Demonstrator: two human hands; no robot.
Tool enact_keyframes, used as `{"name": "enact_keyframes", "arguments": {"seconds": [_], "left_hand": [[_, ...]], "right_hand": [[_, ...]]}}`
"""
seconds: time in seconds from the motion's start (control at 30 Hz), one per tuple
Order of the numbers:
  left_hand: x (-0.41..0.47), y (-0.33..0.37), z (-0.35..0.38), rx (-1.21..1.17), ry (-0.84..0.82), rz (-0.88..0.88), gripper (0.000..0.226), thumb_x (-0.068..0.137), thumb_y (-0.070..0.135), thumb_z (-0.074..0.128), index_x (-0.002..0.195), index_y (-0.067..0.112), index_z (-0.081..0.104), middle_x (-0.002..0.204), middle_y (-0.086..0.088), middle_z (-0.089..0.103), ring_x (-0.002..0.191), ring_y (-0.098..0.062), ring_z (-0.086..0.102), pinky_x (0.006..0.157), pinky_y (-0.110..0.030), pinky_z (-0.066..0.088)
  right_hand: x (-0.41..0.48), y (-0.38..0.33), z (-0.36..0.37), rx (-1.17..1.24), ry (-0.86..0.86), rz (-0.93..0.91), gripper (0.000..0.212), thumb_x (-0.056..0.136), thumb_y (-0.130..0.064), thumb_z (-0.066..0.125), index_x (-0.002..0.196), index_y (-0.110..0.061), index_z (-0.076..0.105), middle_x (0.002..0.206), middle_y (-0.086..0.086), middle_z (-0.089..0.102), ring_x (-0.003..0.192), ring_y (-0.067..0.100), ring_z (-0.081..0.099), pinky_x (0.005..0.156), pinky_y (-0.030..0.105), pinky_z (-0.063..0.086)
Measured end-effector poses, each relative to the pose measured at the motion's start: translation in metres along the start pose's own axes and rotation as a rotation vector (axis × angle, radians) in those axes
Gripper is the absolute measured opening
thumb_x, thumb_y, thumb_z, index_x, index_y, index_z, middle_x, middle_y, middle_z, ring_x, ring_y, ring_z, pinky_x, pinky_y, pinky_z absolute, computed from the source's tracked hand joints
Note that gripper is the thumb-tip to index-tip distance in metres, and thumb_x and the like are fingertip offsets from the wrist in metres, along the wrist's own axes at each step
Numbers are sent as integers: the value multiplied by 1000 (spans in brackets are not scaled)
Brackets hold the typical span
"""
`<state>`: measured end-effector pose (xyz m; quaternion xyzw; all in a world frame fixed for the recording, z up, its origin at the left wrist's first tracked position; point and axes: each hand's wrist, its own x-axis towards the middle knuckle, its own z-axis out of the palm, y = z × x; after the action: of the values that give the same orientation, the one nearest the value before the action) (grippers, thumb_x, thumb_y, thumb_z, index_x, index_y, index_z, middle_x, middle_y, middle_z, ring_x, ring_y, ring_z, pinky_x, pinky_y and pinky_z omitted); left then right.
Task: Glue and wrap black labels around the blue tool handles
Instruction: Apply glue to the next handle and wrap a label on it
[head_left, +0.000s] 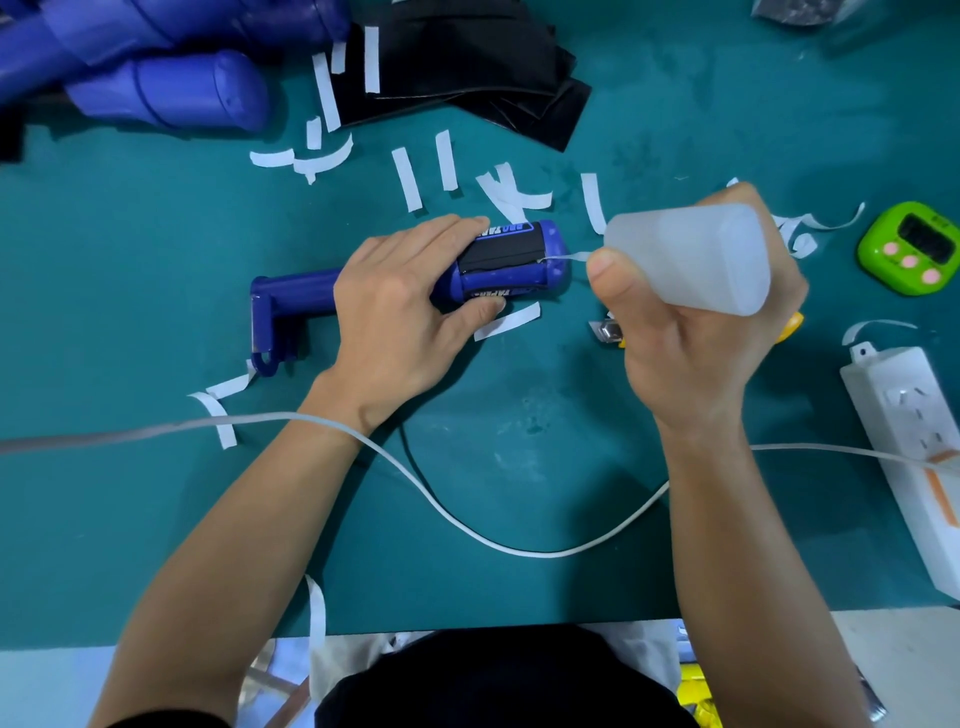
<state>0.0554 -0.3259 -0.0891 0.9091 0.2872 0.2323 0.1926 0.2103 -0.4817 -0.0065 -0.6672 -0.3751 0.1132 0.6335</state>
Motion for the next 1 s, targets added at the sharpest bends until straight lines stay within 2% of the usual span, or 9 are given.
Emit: {"name": "enact_keyframes", "arguments": {"seconds": [0.23,0.33,0.43,0.53,0.63,0.73,0.87,0.93,1.0], "left_hand": [[0,1,0,3,2,1,57,84,50,81,131,19,71,129,4,71,108,-21,67,91,-26,37],[-1,1,0,1,0,0,57,85,50,81,131,18,71,129,4,71,108,-21,67,91,-27,37],[-1,1,-1,1,-9,-3,58,86,51,80,132,19,70,130,3,71,110,-21,67,92,-26,36],[-1,3,-1,-2,-1,-17,58,84,50,81,132,18,71,130,2,71,109,-21,67,93,-26,37],[-1,4,-1,-5,3,-14,58,85,50,81,132,16,71,129,1,72,109,-22,67,93,-26,37],[-1,4,-1,-6,1,-5,58,88,53,79,132,16,71,130,0,72,110,-23,67,94,-26,36],[-1,4,-1,-8,2,8,57,90,54,76,133,17,70,130,2,71,110,-22,67,95,-25,36],[-1,3,-1,-13,5,14,56,92,54,76,133,17,70,130,2,71,111,-22,67,95,-26,37],[-1,2,0,-18,8,12,55,92,54,75,133,18,70,131,2,71,112,-21,67,95,-27,38]], "right_hand": [[8,13,3,-33,68,-76,46,85,-14,82,94,-46,50,80,-31,53,70,-4,48,65,13,37],[11,14,0,27,93,-61,42,83,-10,82,89,-40,53,79,-27,54,67,3,50,64,19,40],[17,11,-1,258,236,257,24,76,-10,75,66,-29,66,63,-8,56,52,17,45,54,25,37],[26,12,-10,591,275,562,16,79,-15,71,66,-23,69,63,-1,54,48,15,41,53,27,33],[43,20,-23,668,197,718,33,102,-27,58,72,-16,66,63,6,54,48,17,33,54,28,27],[64,22,-30,569,106,760,43,110,-41,40,89,-8,58,63,7,55,48,21,35,56,28,27],[95,13,-29,288,-112,716,25,96,-22,47,101,0,58,80,15,72,71,37,70,60,36,55],[111,13,-21,11,-276,655,26,88,-17,45,111,-6,54,88,15,75,68,39,72,55,36,55],[123,20,-13,-507,-422,472,28,85,-19,47,112,-14,48,93,10,69,69,43,65,56,37,47]]}}
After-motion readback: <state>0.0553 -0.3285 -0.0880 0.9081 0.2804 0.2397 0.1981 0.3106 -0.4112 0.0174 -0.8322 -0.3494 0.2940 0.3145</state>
